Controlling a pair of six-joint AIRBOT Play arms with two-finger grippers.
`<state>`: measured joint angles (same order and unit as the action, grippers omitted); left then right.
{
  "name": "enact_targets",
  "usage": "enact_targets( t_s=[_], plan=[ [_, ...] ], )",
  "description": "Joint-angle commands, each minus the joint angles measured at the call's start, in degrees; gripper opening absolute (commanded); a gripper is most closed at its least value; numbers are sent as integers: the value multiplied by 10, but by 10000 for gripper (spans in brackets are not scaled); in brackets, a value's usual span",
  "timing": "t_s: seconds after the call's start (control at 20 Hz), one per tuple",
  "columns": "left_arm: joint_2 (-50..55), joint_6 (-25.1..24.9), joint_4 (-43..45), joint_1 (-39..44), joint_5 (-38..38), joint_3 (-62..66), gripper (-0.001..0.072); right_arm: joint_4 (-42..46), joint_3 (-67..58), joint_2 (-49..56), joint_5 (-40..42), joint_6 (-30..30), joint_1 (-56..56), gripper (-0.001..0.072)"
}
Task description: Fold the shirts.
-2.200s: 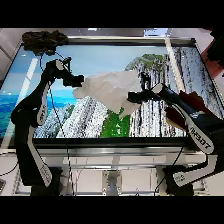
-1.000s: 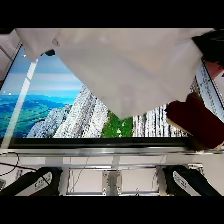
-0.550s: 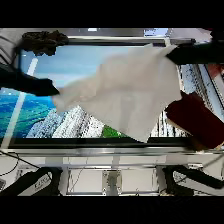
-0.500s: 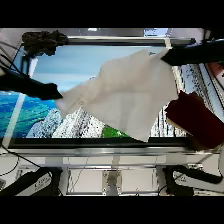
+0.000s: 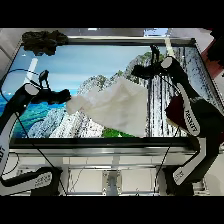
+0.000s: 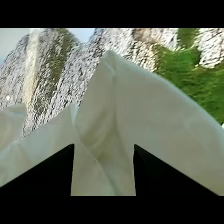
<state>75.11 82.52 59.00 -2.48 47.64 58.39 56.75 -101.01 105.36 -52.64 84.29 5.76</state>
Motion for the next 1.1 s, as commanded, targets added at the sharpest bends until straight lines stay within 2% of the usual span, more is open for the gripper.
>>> enact_targets(
  t_s=[0.0, 0.05, 0.1, 0.3, 0.45, 0.55, 0.65, 0.7, 0.8, 0.85, 1.05],
  plan=[
    [6, -17, -10, 0, -38, 68, 285, -12, -1, -6, -17, -1, -25, 439],
    [6, -51, -10, 0, -1, 103, 509, -4, -1, -21, -57, -1, -43, 439],
    [6, -82, -10, 0, 42, 133, 557, 3, -1, -36, -101, -1, -60, 439],
    [8, -121, -14, 4, 166, 166, 558, 79, 0, -87, -291, -1, -109, 438],
    [27, -190, 8, 41, 185, 166, 561, 145, 0, -99, -389, -1, -106, 438],
    [49, -225, 50, 92, 154, 166, 561, 147, 0, -100, -411, -1, -95, 438],
    [77, -223, 145, 160, 103, 166, 560, 150, 0, -100, -414, -2, -73, 438],
    [94, -218, 221, 198, 86, 166, 560, 155, 0, -100, -411, -4, -60, 438],
    [130, -169, 379, 264, 77, 166, 560, 162, 0, -100, -405, -15, -38, 438],
    [148, -151, 432, 286, 77, 167, 559, 162, 0, -100, -401, -19, -28, 438],
    [206, -145, 426, 311, 66, 167, 558, 161, 0, -100, -380, -33, 2, 438]
  ],
)
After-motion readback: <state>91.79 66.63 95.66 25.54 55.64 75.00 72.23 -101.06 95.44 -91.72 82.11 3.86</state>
